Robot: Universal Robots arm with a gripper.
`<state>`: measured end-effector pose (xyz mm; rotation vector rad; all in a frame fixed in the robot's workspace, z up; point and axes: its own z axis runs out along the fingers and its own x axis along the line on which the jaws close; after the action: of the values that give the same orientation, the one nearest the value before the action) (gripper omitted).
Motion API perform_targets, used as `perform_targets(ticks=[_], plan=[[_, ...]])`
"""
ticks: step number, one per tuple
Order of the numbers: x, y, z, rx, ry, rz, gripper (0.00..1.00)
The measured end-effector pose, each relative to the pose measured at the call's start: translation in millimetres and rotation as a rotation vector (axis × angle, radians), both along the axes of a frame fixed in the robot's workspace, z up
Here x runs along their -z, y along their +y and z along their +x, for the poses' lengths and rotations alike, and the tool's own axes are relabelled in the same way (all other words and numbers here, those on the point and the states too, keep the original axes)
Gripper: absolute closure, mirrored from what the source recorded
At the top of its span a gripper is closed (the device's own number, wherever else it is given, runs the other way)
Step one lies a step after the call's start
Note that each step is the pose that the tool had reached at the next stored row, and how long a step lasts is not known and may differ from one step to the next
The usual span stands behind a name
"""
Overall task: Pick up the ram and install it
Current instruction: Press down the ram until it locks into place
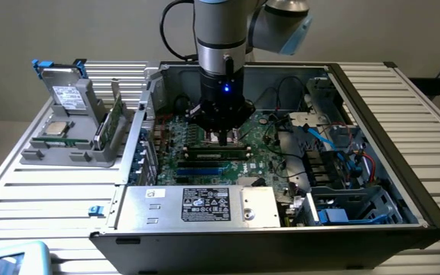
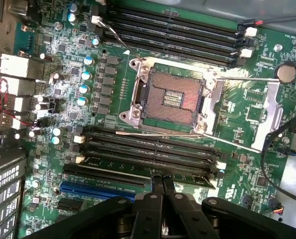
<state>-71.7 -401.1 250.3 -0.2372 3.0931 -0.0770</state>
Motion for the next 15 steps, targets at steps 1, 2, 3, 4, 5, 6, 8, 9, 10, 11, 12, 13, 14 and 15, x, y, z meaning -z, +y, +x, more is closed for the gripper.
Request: perform_targets(ticks=[1, 2, 3, 4, 5, 6, 8, 9, 10, 11, 12, 13, 14, 15], plan=[[0.0, 0.0, 0.0, 0.014, -0.0001, -0.0003, 0.89], [0.0, 0.0, -0.1, 0.028, 0.0000, -0.0004, 0.89], [0.1, 0.0, -0.1, 0.044, -0.0001, -0.0003, 0.89], [0.2, 0.0, -0.2, 0.058, -0.0002, -0.0002, 0.89], [0.2, 0.0, -0.2, 0.073, -0.0002, -0.0001, 0.89], [0.2, 0.0, -0.2, 0.087, -0.0001, -0.0002, 0.89], [0.2, 0.0, -0.1, 0.107, -0.0002, -0.0004, 0.89], [0.3, 0.0, -0.1, 0.111, -0.0002, -0.0010, 0.89], [0.3, 0.0, -0.1, 0.111, -0.0003, -0.0016, 0.89], [0.3, 0.0, -0.1, 0.111, -0.0003, -0.0016, 0.89], [0.3, 0.0, -0.1, 0.111, -0.0003, -0.0018, 0.89], [0.2, 0.0, -0.1, 0.111, -0.0002, -0.0019, 0.89], [0.2, 0.0, -0.1, 0.111, -0.0002, -0.0018, 0.89], [0.2, 0.0, -0.1, 0.111, -0.0002, -0.0018, 0.89]])
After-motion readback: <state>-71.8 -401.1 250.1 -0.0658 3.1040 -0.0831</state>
